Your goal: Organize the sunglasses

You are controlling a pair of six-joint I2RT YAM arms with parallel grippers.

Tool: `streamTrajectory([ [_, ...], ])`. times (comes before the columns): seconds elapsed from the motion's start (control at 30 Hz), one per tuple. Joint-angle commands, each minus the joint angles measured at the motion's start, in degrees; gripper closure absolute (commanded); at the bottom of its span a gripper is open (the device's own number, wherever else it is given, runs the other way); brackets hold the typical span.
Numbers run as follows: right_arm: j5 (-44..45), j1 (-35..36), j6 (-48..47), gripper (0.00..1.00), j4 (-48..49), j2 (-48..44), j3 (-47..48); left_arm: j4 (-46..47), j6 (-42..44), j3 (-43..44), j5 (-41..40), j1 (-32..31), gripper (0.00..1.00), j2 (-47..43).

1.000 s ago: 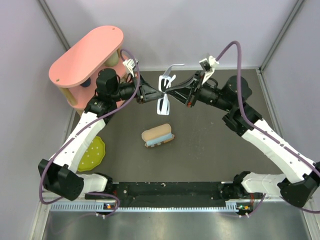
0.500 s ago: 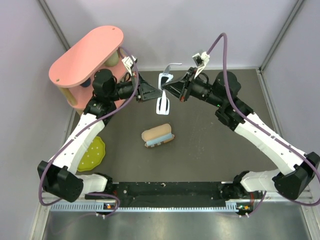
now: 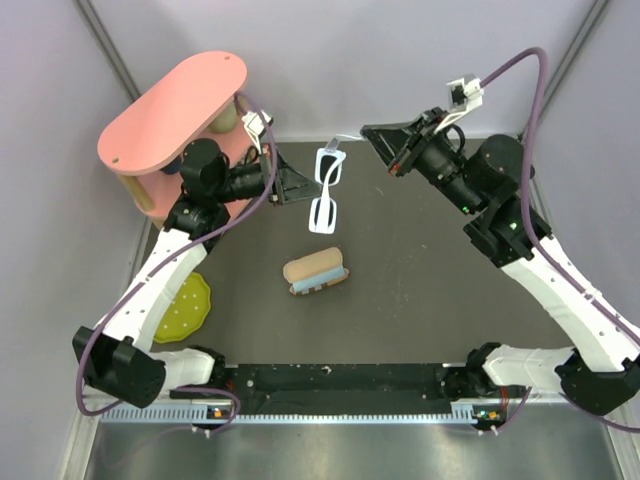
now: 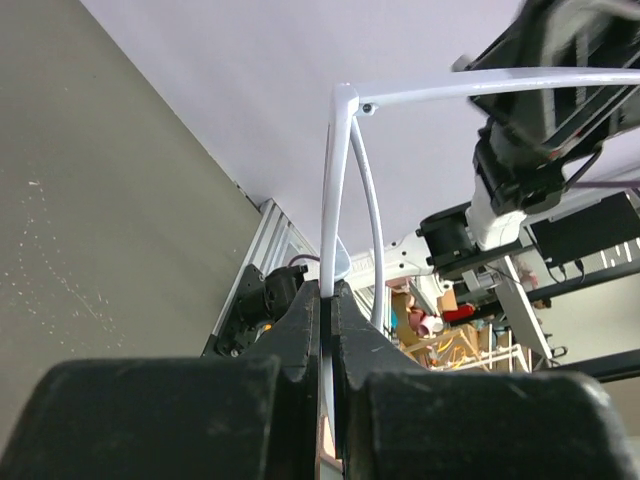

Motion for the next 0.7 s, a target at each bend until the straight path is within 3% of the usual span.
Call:
streamTrajectory([
  [0.0,-6.64,-0.15,-5.03,0.96,1.32,3.23,8.3,-0.52,3.32,1.05,2.79,0.24,1.0,-2.2],
  [0.17,-20.79,-0.24,-6.71,0.97,0.79,7.63,12.44,-2.91,4.9,1.05,2.71,0.24,1.0,-2.55],
  [0.33,-35.72,-0.24,-4.52,1.0,0.97,9.57,10.26,-3.52,4.47,3.06,2.7,0.32,1.0,-1.06],
  [0.5,-38.31,-0.24,1.45,1.0,7.73,7.91,0.33,-1.07,2.71,4.12,3.93,0.32,1.0,-0.44],
  [0.67,-36.11,-0.15,1.9,1.0,7.74,8.43,-3.46,4.64,-0.98,3.07,6.13,0.32,1.0,-0.71],
])
